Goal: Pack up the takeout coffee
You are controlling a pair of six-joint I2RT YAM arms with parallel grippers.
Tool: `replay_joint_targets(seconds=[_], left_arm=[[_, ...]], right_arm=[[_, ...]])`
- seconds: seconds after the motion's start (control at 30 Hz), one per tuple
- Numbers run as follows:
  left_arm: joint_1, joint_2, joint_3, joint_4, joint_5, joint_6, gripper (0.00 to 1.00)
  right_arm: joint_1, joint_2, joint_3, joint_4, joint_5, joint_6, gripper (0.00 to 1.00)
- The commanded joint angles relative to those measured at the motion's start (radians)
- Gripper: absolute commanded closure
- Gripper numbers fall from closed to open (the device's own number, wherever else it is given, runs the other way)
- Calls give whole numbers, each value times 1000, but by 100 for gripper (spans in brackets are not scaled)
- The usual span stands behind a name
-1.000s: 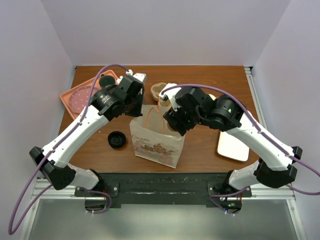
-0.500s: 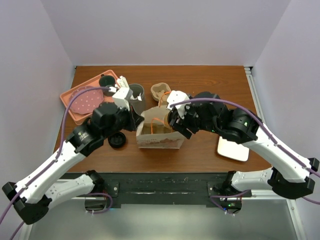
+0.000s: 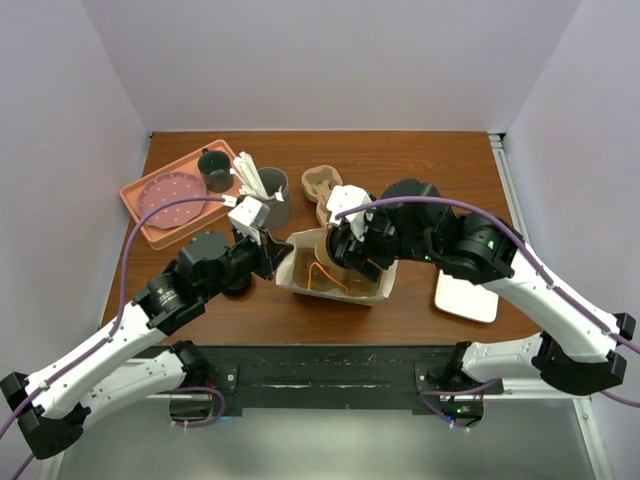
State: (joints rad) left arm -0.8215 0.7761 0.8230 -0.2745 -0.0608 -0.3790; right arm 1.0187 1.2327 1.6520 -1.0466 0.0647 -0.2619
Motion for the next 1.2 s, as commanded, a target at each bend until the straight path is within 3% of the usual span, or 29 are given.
replay_joint_targets(seconds=[0.0,0.17,0.3,0.6,0.77,1.0,1.17], left_arm=[[-4,-20,50,55,-11,51,100],[-4,-81,-4,83,21,-23,100],[-5,-104,-56,144,36,-25,100],[-5,-58,-79,259,15,126,100],[-7,-100,-156,437,-13,261,100],[-5,-57,-165,388,87,186,100],[-5,-40,-156,241,96,137,100]], right_arm=[[0,27,95,-65,-2,9,95],[12,-7,22,-145,-48,45,95],[41,-53,-31,-142,45,102,96],[63,-15,-115,-15,328,69,96],[83,53,-80,46,437,38,96],[104,36,-139,74,333,-20,96],[118,-22,-228,100,265,-53,96]])
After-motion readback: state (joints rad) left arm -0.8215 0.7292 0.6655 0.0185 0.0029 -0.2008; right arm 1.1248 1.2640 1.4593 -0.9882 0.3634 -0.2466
